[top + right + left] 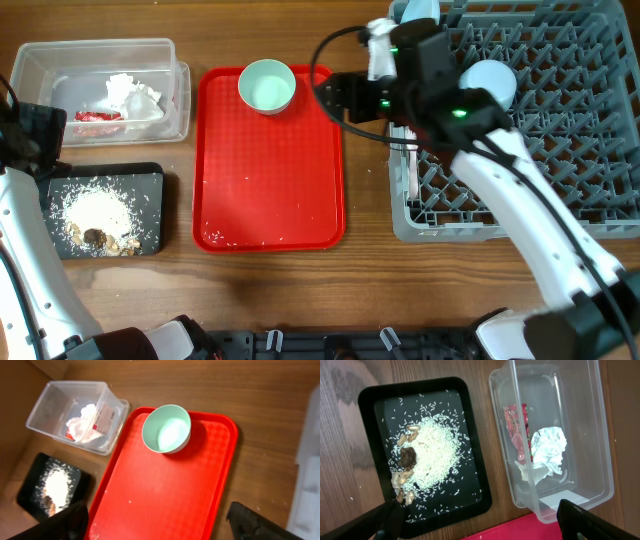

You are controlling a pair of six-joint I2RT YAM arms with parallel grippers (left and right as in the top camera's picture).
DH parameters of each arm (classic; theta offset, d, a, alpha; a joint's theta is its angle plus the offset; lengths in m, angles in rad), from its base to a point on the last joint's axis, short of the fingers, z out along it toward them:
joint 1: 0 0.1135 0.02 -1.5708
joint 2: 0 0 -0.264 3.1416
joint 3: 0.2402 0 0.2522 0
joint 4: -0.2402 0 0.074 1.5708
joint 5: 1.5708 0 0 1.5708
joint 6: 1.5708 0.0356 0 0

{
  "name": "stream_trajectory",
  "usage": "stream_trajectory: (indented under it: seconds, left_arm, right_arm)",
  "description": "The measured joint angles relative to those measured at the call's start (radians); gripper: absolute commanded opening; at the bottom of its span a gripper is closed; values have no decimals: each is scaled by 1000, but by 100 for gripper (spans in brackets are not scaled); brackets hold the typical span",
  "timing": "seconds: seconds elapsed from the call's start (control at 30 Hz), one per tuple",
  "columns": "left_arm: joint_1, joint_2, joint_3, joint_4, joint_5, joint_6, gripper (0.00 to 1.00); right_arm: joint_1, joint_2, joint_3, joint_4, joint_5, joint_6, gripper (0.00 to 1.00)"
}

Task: Sort waste into correct bins and load items into the dishwasher rack
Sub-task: 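Move the right gripper back over the red tray to the green bowl, then grip the rim of the light-green bowl with the right gripper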

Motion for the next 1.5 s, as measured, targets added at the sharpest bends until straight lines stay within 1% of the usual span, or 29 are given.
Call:
stream_trajectory:
  seconds: [0.07, 0.13, 0.2, 0.27, 0.4, 0.57, 0.67, 0.9, 1.2, 1.27, 1.33, 1.5]
  left_arm:
    - [0, 0, 0, 0, 0, 0, 100]
    - [0, 0, 0, 0, 0, 0, 100]
    - [0, 0, 0, -1, 0, 0, 100]
    - [0, 0, 0, 0, 0, 0, 100]
    - [0, 0, 0, 0, 0, 0, 100]
    - [0, 0, 0, 0, 0, 0, 100]
    - [0, 0, 0, 0, 0, 0, 100]
    - [0, 0, 0, 0, 0, 0, 100]
    - [0, 0, 0, 0, 0, 0, 100]
    - [0, 0, 0, 0, 0, 0, 100]
    - [0, 0, 0, 0, 0, 0, 100]
    - [0, 0, 0, 0, 0, 0, 100]
  right_arm:
    - [20, 64, -1, 85, 8, -11, 100]
    - [38, 128, -2, 237, 15, -21, 100]
    - [60, 171, -2, 384, 20, -62, 100]
    - [90, 208, 0, 494, 28, -123, 100]
    - [151, 334, 6, 645, 50, -258, 100]
    - [168, 536, 5, 666, 87, -430, 100]
    - [167, 559, 5, 671, 94, -506, 100]
    - [167, 559, 5, 674, 64, -629, 100]
    - [168, 560, 5, 631, -27, -665, 97]
    - [168, 563, 5, 620, -34, -669, 97]
    - [168, 572, 5, 614, -39, -673, 94]
    - [168, 616, 5, 605, -37, -693, 95]
